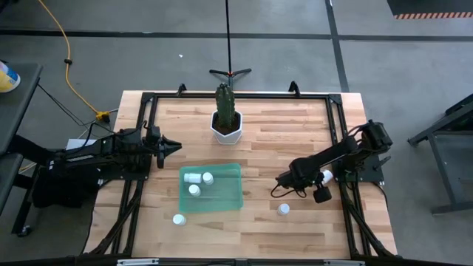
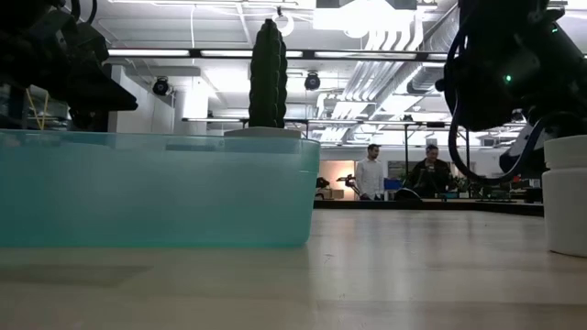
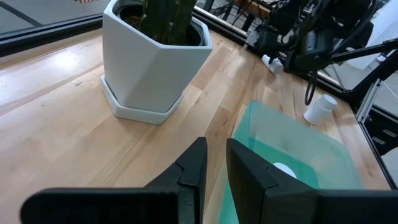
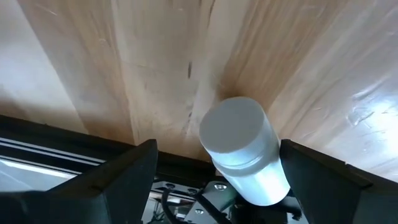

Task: Pick and place pill bottles into a basket
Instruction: Put the white pill bottle into the green bin

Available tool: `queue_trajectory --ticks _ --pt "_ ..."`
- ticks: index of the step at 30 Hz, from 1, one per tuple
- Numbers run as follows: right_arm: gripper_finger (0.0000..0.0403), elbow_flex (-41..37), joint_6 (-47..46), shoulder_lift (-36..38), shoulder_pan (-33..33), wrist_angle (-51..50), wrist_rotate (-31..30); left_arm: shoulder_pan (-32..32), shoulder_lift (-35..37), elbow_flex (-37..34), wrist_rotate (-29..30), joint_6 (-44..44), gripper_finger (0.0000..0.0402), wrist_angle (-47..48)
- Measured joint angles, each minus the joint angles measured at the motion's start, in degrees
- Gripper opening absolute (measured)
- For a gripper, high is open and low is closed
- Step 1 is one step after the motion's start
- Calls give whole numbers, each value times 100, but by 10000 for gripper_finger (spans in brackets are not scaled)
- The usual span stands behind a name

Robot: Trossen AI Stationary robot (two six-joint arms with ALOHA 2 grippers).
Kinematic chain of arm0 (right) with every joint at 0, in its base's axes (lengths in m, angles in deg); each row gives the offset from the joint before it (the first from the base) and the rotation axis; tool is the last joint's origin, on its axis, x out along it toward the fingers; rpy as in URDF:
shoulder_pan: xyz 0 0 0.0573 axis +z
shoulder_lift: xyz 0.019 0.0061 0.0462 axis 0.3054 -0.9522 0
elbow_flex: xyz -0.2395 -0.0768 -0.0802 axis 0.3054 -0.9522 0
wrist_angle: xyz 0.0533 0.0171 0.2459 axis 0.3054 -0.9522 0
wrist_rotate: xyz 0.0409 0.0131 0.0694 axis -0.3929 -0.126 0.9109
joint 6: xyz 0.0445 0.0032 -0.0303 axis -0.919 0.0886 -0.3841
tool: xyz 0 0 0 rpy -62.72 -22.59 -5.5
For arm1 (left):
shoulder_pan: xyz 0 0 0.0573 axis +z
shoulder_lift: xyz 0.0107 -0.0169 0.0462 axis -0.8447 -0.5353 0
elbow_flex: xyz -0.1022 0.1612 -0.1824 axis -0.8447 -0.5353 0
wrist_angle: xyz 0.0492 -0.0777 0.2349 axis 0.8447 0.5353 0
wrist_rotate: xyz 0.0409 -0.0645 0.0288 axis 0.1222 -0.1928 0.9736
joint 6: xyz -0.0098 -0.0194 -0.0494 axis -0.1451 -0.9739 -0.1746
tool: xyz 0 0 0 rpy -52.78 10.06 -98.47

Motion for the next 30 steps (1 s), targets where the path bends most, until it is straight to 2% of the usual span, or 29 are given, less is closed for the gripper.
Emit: queue_trajectory --ticks 5,10,30 --pt "323 0 -111 -2 0 -62 49 -1 2 0 0 0 97 0" --pt "294 0 -140 -2 0 -67 50 0 2 0 -2 0 97 -2" --pt "95 4 -306 -4 -11 -69 292 0 2 0 -7 0 97 -2"
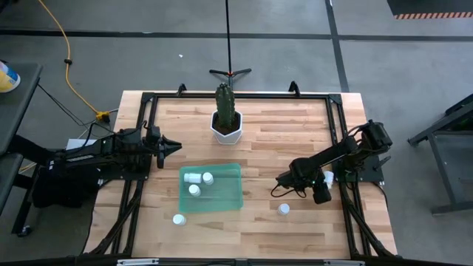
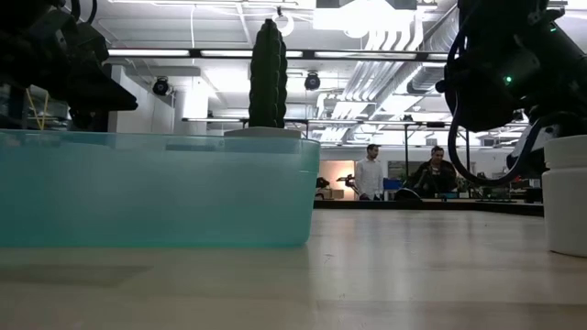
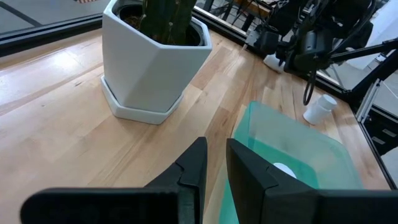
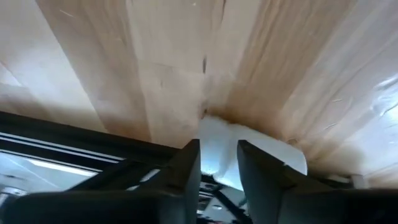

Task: Pick and place pill bottles into a basket
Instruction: Put the white pill bottle into the green bin

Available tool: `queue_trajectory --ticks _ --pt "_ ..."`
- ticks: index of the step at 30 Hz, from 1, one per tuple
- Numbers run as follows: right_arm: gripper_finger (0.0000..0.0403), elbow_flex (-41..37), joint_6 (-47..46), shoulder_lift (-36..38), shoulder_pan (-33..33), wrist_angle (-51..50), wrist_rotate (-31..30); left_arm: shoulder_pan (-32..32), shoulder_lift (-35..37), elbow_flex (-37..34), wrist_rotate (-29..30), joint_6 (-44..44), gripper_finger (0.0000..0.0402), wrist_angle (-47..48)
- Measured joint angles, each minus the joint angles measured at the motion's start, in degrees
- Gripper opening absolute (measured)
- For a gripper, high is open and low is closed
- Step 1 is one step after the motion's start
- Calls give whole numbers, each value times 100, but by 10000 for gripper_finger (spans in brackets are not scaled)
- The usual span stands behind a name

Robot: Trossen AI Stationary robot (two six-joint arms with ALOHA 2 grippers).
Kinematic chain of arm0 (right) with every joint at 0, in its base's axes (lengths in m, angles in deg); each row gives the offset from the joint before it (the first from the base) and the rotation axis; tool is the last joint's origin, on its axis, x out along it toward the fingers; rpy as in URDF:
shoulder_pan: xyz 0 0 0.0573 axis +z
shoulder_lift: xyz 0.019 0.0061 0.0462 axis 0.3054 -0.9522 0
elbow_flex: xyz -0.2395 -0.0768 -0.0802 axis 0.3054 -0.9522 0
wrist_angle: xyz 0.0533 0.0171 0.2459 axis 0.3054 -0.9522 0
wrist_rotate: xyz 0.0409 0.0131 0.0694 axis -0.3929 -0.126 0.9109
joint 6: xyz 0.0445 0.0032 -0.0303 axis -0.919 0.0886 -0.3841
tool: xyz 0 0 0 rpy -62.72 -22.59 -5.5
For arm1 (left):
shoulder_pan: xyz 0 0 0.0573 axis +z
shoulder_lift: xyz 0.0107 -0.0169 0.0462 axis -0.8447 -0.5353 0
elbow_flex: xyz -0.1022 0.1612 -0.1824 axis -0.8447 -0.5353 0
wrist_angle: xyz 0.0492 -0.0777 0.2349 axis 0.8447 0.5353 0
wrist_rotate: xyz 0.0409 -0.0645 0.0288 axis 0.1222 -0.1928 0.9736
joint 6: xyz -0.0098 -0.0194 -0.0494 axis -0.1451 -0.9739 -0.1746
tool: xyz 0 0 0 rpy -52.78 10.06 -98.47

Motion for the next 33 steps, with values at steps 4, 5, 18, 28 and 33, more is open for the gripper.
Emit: queue_trajectory --ticks 4,5,18,28,33 --pt "91 0 -210 0 0 2 317 0 -1 0 0 0 97 0" --pt "95 -2 -239 0 10 14 447 -2 -1 0 -1 0 97 0" --pt "260 682 -453 0 146 1526 790 -1 0 2 0 0 97 -2" --pt "303 750 -1168 -365 434 1618 -14 -2 0 7 -2 0 97 -9" --pt "303 903 -1440 -824 671 1603 -79 0 0 7 -75 1 97 -16"
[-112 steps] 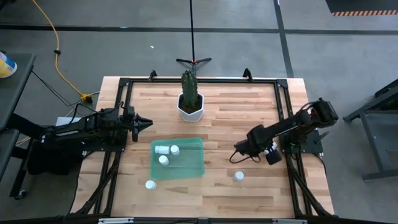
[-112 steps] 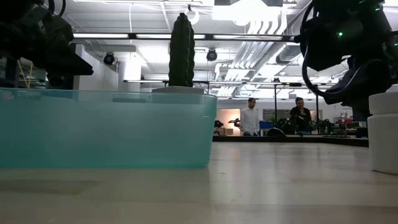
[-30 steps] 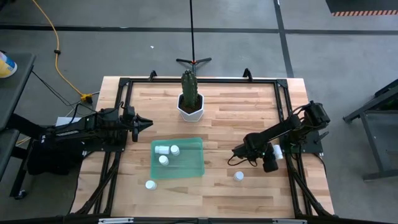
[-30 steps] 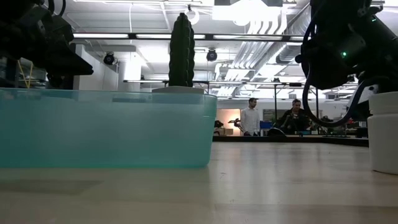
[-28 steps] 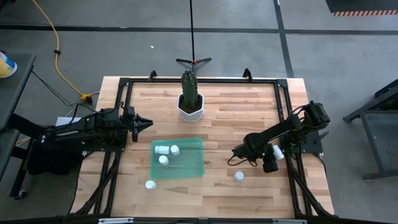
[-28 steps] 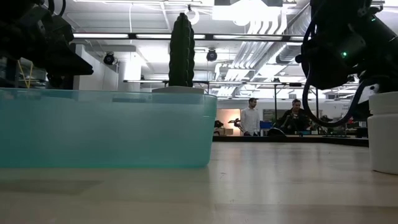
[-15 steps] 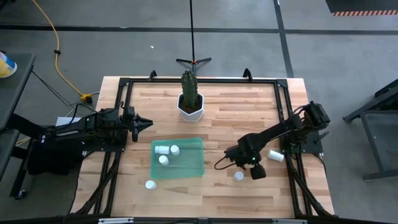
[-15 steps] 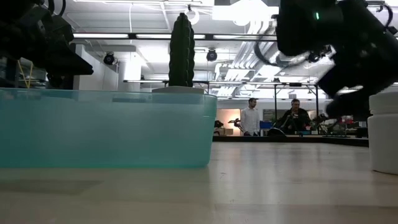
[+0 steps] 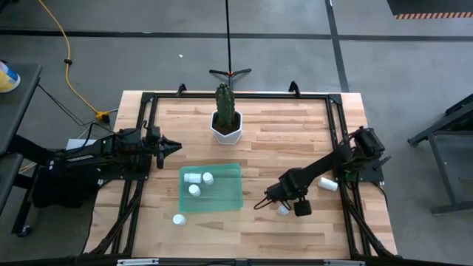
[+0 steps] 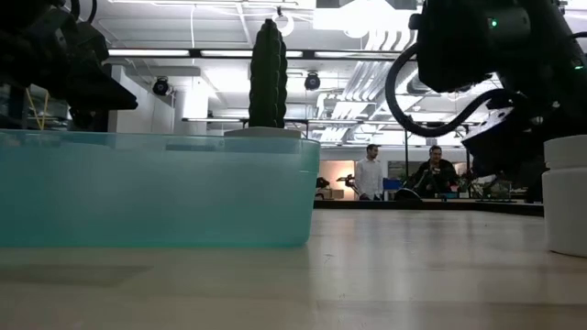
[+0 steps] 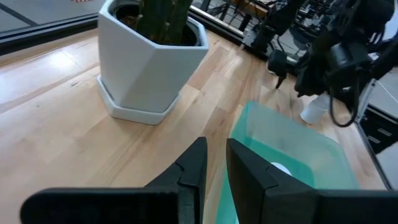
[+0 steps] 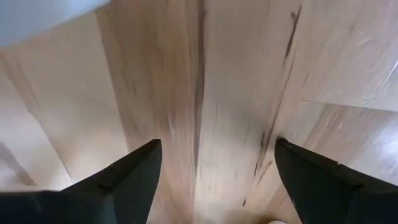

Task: Pick and place pill bottles into a basket
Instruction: Put the white pill bottle into the green bin

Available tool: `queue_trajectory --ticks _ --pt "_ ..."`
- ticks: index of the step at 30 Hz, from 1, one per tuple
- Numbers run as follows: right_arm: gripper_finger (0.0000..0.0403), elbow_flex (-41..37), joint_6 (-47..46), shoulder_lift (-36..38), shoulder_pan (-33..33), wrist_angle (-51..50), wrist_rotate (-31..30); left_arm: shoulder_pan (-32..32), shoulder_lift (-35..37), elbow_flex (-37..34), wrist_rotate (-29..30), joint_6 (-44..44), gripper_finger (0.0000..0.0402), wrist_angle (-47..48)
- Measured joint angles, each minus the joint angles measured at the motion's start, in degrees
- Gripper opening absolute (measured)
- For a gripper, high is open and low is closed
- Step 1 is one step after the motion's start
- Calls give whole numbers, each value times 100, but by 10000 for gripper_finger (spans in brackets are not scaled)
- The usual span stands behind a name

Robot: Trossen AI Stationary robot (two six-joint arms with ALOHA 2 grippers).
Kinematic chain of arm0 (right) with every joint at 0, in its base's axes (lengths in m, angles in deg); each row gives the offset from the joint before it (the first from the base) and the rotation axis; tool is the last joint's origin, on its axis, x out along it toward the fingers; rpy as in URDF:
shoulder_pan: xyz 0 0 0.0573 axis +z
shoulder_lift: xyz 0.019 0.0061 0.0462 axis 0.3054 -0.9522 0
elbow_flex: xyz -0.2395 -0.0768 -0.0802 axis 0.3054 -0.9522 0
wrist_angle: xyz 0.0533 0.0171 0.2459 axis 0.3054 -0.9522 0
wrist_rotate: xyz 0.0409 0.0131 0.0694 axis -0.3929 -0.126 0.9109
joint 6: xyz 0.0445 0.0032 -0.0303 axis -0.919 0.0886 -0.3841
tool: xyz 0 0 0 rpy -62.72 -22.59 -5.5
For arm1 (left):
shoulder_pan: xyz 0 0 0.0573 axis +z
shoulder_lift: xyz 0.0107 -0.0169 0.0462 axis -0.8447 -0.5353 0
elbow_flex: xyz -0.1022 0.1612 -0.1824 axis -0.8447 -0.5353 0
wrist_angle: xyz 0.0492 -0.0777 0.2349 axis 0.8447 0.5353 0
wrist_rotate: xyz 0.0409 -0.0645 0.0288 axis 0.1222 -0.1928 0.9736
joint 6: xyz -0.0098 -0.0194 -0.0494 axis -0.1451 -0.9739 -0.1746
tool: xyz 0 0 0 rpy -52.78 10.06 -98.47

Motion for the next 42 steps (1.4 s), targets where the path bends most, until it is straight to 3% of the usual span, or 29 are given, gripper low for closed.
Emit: queue_trajectory --ticks 10,28,42 --pt "303 505 -394 -234 -217 -546 -501 -1 0 0 -75 21 97 -10" --pt "303 505 -416 137 -707 -2157 -600 0 0 0 -242 24 97 -56" --pt "303 -509 -1394 1015 -721 -2093 45 -2 0 0 -255 24 97 -64"
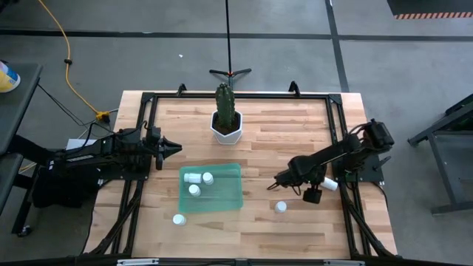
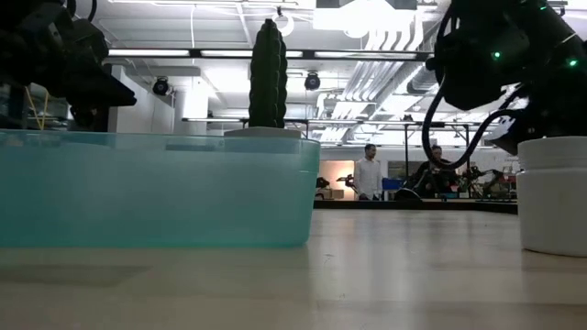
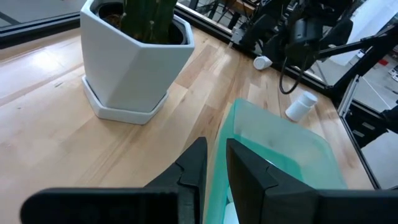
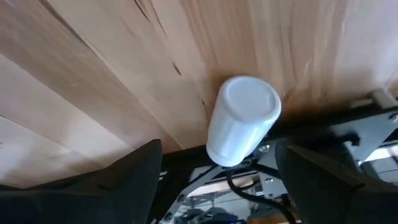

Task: Pick and place pill bottles into a basket
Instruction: Put the white pill bottle into the green bin

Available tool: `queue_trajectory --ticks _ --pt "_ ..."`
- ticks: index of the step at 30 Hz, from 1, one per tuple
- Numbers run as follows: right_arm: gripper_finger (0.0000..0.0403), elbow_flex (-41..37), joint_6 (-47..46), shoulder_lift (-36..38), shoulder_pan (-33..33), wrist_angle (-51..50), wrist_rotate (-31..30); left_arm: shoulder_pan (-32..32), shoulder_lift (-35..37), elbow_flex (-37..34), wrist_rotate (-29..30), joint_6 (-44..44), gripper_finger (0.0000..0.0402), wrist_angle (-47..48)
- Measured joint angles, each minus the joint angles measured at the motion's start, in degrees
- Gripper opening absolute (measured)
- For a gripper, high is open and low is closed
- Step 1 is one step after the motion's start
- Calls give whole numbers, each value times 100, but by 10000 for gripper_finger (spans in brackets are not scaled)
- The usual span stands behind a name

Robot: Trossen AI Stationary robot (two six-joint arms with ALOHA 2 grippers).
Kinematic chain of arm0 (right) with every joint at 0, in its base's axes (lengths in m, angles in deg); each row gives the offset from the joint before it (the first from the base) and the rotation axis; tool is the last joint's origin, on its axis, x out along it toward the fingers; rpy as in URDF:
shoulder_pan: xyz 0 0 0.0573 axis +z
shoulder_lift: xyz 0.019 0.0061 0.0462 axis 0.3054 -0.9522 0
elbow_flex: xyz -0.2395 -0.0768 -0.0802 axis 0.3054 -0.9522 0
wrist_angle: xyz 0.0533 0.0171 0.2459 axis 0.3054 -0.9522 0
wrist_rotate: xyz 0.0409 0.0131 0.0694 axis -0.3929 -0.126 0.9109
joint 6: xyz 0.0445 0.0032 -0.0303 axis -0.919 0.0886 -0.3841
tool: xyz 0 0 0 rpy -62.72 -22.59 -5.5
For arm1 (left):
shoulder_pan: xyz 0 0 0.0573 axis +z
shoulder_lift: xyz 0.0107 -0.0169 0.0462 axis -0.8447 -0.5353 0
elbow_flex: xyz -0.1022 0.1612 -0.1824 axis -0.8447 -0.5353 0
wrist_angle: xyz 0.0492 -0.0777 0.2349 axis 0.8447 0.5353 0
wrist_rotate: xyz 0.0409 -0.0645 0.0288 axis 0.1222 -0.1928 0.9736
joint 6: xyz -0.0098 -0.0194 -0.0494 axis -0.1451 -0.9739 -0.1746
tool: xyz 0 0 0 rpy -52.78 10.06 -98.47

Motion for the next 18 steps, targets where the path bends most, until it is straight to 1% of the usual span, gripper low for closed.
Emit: queue_trajectory --ticks 4,7,9,13,18 --pt "303 -210 -210 238 -4 18 56 0 0 0 0 73 97 -25" --pt "303 -407 -387 358 -2 146 228 1 0 0 0 109 97 -37" --pt "303 -532 -485 416 5 266 368 2 0 0 0 109 97 -37" --pt "303 -734 -695 542 23 358 437 0 0 0 0 109 97 -35" --pt "303 -922 -739 585 22 537 564 0 0 0 0 109 97 -35"
